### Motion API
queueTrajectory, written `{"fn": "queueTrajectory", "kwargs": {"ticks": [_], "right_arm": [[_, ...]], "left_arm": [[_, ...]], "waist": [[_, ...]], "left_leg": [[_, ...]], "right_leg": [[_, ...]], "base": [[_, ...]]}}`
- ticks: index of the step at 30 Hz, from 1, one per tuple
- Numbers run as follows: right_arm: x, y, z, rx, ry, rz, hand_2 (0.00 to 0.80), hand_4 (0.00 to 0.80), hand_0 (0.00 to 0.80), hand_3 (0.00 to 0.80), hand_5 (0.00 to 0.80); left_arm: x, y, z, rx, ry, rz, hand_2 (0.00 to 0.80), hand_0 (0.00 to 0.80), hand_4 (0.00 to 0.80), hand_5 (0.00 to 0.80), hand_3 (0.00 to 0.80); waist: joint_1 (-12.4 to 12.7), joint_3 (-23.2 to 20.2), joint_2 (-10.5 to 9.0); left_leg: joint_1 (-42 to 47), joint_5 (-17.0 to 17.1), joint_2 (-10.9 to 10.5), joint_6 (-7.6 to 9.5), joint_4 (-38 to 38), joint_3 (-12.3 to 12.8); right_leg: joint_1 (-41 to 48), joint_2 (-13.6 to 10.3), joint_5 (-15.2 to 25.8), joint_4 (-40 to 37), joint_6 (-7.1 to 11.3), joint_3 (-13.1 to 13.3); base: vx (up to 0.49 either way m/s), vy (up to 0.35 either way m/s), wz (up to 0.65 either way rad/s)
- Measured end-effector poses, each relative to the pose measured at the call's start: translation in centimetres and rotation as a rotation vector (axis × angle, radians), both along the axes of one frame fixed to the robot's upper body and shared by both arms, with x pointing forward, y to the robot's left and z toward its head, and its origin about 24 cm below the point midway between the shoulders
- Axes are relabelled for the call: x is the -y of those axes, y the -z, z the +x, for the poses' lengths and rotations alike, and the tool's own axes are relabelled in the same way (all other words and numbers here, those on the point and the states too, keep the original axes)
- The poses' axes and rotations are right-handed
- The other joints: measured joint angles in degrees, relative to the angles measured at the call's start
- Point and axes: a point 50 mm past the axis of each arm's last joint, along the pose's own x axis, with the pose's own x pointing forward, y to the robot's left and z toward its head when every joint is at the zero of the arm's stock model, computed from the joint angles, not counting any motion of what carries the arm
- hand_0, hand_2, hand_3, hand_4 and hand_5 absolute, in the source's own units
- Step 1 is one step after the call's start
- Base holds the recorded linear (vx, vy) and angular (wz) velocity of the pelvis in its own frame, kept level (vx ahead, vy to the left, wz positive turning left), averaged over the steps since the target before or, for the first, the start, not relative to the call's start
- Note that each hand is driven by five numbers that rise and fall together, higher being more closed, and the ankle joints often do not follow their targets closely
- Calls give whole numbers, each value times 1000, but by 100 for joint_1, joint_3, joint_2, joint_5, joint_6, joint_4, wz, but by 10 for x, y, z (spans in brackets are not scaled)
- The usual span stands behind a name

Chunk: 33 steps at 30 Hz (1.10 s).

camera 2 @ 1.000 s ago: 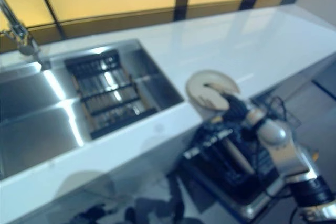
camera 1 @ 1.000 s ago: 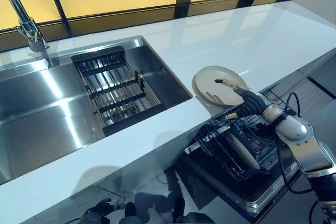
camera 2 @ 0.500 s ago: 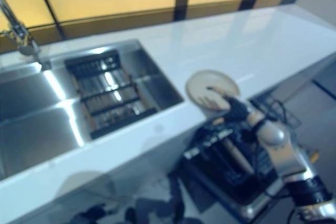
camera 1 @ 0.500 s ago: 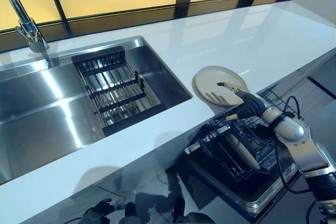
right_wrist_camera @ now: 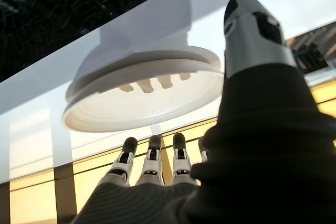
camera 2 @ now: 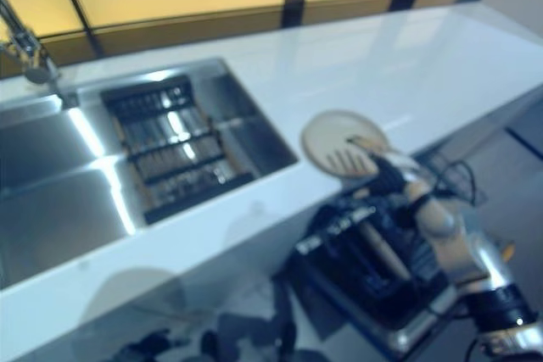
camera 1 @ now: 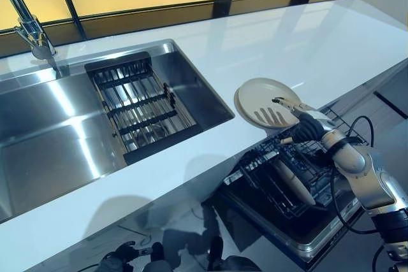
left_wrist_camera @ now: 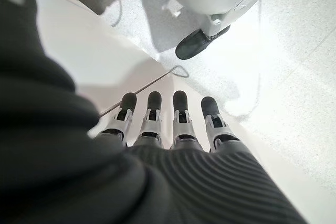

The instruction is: Take plates into dishwasher

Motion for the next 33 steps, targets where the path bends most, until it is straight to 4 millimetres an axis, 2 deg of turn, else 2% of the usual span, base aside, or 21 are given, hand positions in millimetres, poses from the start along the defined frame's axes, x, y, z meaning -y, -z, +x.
{"fn": "queueTrajectory", "kwargs": {"ticks": [22, 33], "right_arm": [[5, 2, 4, 45, 33, -152, 0, 0, 0, 0, 0], [11, 8, 6, 29, 56, -169, 0, 0, 0, 0, 0]], "left_arm": [[0, -1, 3, -6, 6, -1, 0, 0, 0, 0, 0], [1, -1, 3, -9, 10, -10, 0, 0, 0, 0, 0]], "waist": [[15, 82, -25], [18, 126, -61]], "left_leg": [[-2, -13, 9, -15, 8, -20], [-9, -13, 10, -15, 8, -28]], "right_leg": [[26, 10, 15, -32, -21, -30], [25, 10, -1, -36, 1, -41]], "base": [[0, 0, 0], [0, 0, 0]]}}
